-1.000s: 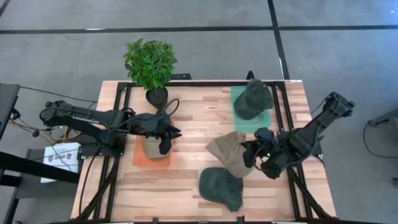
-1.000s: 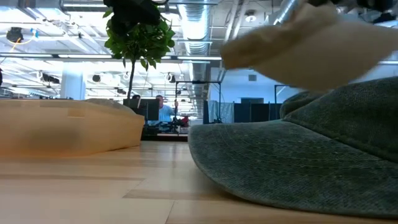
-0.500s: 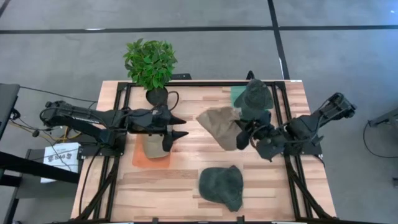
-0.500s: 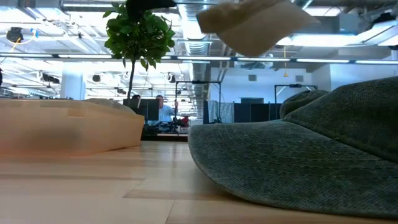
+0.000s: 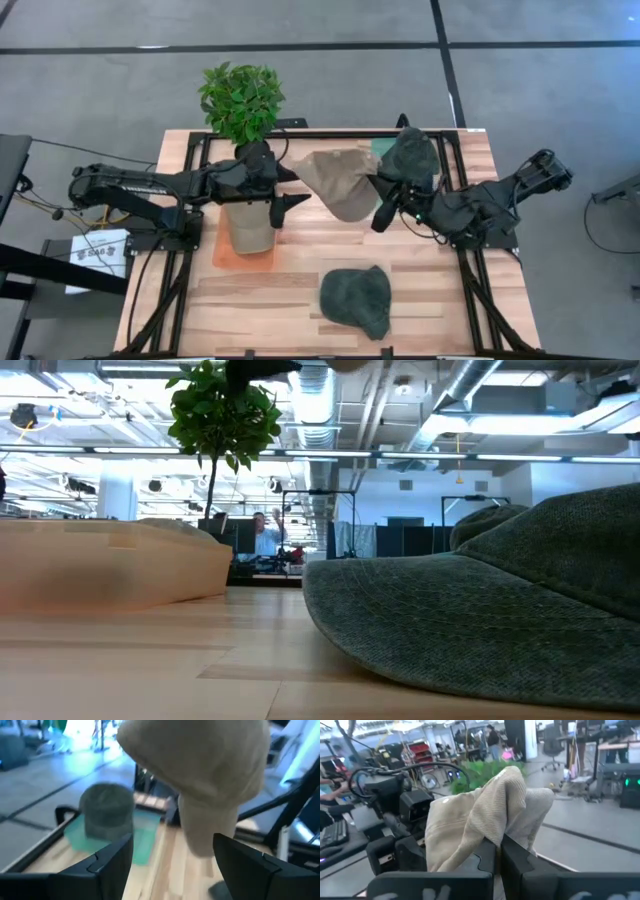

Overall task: Pick & Place hat
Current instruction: Put the brown cap into the orange bin

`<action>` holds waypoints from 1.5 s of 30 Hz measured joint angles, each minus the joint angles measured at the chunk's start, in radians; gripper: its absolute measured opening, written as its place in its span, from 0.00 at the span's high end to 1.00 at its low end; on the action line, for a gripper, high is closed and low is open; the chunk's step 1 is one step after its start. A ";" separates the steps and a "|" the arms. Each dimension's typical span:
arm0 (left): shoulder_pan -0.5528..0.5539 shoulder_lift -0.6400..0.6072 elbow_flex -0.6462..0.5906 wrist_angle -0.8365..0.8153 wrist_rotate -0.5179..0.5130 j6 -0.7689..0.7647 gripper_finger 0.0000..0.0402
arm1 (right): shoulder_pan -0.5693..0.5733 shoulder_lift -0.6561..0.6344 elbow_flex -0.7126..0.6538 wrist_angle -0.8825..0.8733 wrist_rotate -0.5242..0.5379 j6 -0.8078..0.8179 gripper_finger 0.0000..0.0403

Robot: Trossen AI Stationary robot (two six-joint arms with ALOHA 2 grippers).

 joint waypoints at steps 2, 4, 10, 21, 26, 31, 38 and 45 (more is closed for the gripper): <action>0.008 -0.001 0.001 0.026 0.026 0.008 0.33 | 0.006 0.000 0.000 0.035 -0.001 -0.037 0.99; 0.017 0.001 0.000 0.048 0.054 0.017 0.33 | 0.012 0.000 0.000 0.038 -0.001 -0.043 0.99; 0.047 0.000 0.001 0.116 0.133 0.021 0.33 | 0.032 0.000 0.000 0.037 -0.002 -0.043 0.99; 0.078 0.000 0.001 0.232 0.355 0.021 0.33 | 0.032 0.000 0.000 0.008 -0.003 -0.043 0.99; 0.078 0.000 0.001 0.242 0.365 0.013 0.33 | 0.019 0.000 0.000 -0.011 -0.005 -0.043 0.99; 0.078 0.000 0.001 0.242 0.365 -0.017 0.33 | -0.001 0.030 0.000 -0.007 -0.016 -0.036 0.99; 0.078 0.000 0.001 0.241 0.346 -0.041 0.35 | -0.041 0.099 0.000 0.020 -0.080 -0.009 0.99; 0.078 0.000 0.001 0.231 0.340 -0.044 0.51 | -0.043 0.113 0.000 0.068 -0.084 -0.019 0.99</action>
